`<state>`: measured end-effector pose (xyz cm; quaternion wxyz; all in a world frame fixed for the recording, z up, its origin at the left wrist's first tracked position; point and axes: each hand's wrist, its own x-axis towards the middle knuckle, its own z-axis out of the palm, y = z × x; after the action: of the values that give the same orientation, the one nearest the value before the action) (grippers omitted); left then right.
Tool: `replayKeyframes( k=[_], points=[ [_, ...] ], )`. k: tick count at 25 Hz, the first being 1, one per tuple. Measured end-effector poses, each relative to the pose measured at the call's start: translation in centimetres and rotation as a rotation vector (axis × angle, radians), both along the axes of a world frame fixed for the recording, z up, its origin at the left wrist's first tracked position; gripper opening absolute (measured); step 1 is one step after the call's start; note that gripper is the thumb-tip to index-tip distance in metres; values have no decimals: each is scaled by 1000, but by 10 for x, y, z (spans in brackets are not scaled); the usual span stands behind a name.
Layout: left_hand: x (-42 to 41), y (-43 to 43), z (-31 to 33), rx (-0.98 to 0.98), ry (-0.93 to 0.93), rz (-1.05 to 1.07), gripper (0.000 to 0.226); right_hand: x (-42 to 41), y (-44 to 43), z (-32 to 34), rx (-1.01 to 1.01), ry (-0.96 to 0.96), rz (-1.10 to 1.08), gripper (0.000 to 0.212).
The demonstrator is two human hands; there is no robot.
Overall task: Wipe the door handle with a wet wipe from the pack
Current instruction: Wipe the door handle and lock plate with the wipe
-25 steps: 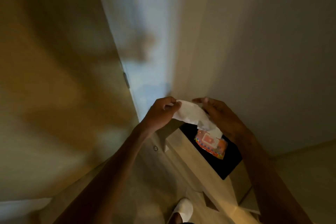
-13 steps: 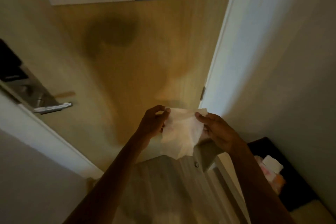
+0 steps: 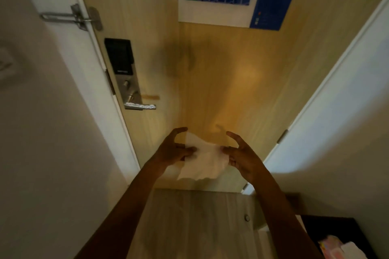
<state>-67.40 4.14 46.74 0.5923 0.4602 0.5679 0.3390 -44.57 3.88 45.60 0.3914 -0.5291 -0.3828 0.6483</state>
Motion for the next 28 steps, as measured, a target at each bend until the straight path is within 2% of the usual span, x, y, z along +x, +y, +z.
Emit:
replayKeyframes(
  k=[3, 6, 8, 12, 14, 17, 20, 22, 25, 27, 28],
  points=[
    [-16, -15, 2, 4, -26, 66, 69, -9, 0, 3, -24, 19, 206, 76],
    [-36, -31, 1, -17, -118, -30, 59, -18, 0, 11, 35, -92, 382, 68],
    [-46, -41, -1, -48, -81, -80, 51, -27, 0, 13, 68, -151, 423, 63],
    [-57, -50, -8, 14, 155, -40, 36, -41, 0, 9, 120, -204, 426, 46],
    [-65, -50, -10, 90, 234, 2, 27, -51, 2, 8, 157, -323, 456, 37],
    [-82, -42, -10, 168, 363, -18, 31, -72, 11, 9, 231, -485, 427, 25],
    [-103, -21, -14, 236, 413, -62, 30, -92, 29, 13, 285, -565, 535, 28],
    [-118, -2, -17, 252, 439, -37, 21, -109, 45, 12, 350, -719, 617, 30],
    [-152, 34, -22, 252, 494, -41, 20, -137, 70, 8, 469, -913, 500, 16],
    [-171, 53, -24, 263, 492, -51, 22, -148, 87, 1, 522, -851, 428, 11],
    [-180, 61, -24, 249, 441, -47, 19, -153, 95, -1, 470, -764, 412, 10]
  ],
)
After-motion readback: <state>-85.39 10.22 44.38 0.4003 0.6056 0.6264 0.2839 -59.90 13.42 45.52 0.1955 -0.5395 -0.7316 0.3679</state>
